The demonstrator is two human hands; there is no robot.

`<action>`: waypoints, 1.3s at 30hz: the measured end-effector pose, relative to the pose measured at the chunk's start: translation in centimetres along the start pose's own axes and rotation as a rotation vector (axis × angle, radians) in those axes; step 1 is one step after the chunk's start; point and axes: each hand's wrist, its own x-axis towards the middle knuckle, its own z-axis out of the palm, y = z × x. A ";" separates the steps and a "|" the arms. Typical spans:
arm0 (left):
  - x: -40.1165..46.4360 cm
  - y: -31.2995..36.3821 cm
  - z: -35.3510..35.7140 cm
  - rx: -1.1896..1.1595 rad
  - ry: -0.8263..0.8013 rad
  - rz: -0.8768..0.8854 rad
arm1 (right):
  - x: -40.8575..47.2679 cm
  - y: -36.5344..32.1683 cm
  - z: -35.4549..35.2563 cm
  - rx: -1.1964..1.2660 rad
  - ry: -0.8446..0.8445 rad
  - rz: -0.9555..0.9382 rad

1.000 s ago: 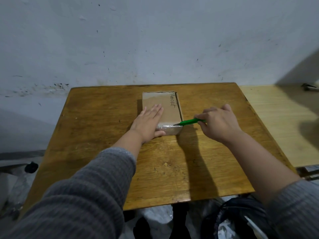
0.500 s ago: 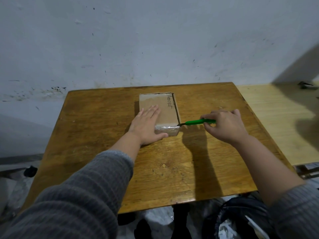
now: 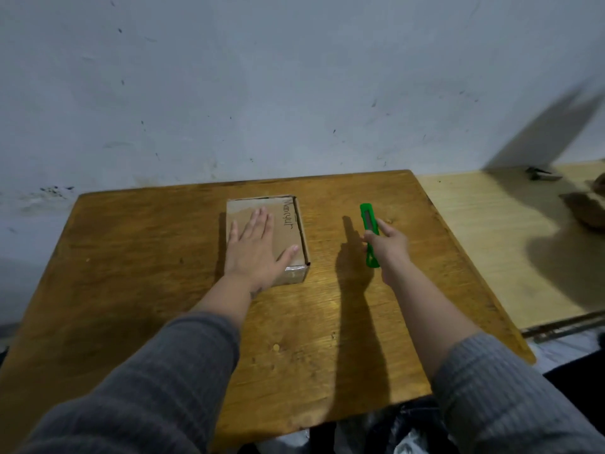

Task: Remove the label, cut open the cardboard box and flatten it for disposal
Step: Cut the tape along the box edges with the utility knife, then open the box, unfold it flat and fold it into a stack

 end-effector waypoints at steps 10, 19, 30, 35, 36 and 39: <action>0.4 -0.1 0.5 0.008 0.053 0.005 | 6.4 2.3 1.7 -0.667 0.318 -0.211; 0.5 -0.3 0.4 0.000 0.041 0.009 | 7.0 2.5 2.1 -0.858 0.280 -0.230; 0.3 0.0 0.2 -0.008 0.044 0.008 | 2.8 -1.3 11.1 -0.401 -0.485 -0.489; 0.9 -2.0 -1.4 0.079 -0.062 0.068 | 2.7 -1.3 9.7 -0.341 -0.406 -0.419; 1.1 -2.5 -1.9 0.115 -0.085 0.059 | 2.4 -1.0 9.4 -0.312 -0.373 -0.419; 1.0 -3.4 -2.8 0.173 -0.137 0.009 | 0.7 0.3 8.5 -0.202 -0.269 -0.382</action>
